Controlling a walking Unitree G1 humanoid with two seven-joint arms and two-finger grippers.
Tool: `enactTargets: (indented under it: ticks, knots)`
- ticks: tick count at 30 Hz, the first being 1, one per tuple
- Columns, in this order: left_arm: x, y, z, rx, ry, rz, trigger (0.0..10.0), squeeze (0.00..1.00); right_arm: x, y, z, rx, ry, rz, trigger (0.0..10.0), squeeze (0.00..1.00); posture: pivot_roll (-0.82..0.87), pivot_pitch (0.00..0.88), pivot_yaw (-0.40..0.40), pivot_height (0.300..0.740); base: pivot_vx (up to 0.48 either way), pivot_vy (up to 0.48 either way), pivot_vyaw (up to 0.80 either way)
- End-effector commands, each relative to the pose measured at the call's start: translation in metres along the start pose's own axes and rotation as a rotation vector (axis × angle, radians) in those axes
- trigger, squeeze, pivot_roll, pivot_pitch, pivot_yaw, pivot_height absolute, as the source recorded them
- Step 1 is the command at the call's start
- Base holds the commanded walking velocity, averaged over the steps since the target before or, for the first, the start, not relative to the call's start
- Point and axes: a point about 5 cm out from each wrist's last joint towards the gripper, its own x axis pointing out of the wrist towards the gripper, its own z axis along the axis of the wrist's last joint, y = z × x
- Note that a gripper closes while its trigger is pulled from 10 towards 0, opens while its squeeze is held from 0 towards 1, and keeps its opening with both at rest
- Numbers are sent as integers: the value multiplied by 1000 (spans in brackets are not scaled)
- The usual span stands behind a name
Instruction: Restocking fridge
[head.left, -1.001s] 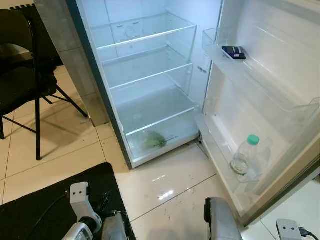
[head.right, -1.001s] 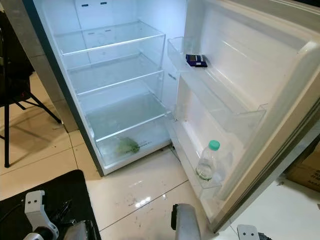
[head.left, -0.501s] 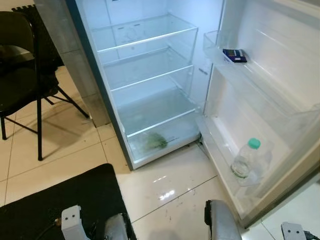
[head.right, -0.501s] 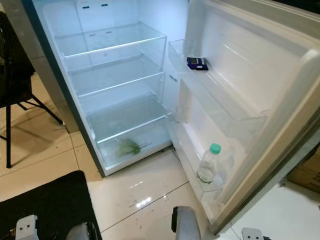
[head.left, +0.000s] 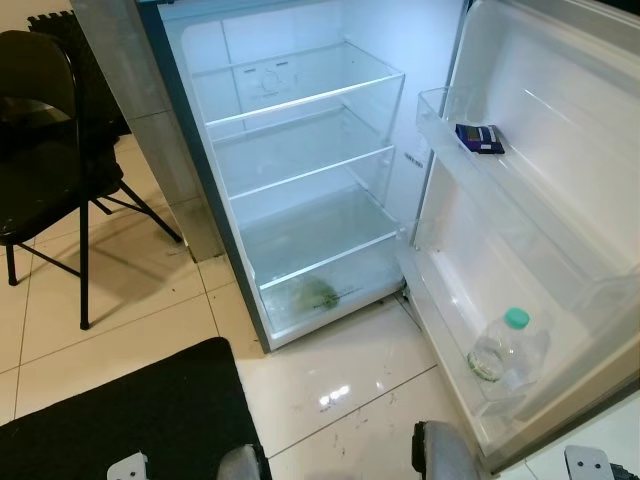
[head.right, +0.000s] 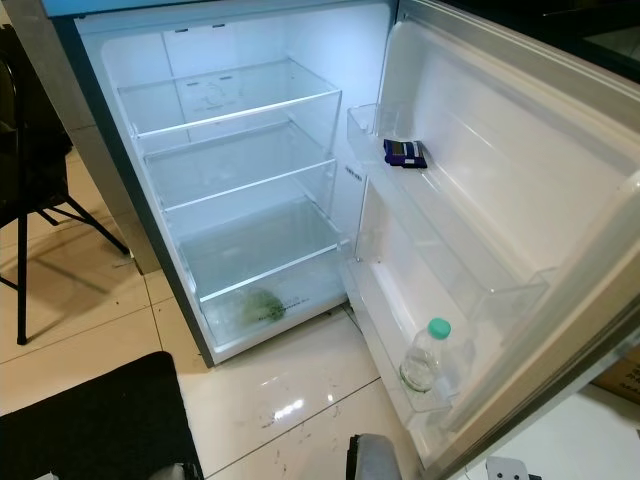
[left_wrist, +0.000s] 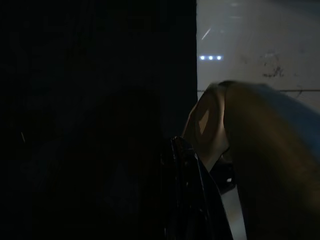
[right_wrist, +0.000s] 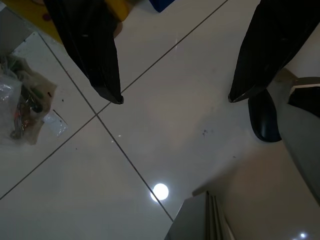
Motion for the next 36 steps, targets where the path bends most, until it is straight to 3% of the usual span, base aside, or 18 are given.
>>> enactTargets:
  ticks: [1, 12, 18, 36]
  knots:
    - [-1, 5, -1, 2, 17, 22, 10000, 0, 0, 0, -1, 4, -3, 7, 10000, 0, -71, 33, -25, 601, 0, 0, 0]
    - [2, 0, 3, 14, 8, 16, 10000, 0, 0, -1, -3, 5, 8, -17, 10000, 0, -72, 31, -23, 615, 0, 0, 0]
    - [2, -1, 1, 29, 24, 17, 10000, 0, 0, 0, -3, 7, 9, -17, 10000, 0, -71, 31, -24, 615, -394, 0, 0]
    - [3, -5, -1, 57, 36, 0, 10000, 0, -1, 3, -4, 28, -7, 28, 10000, 0, -69, 33, -21, 630, -80, 0, 0]
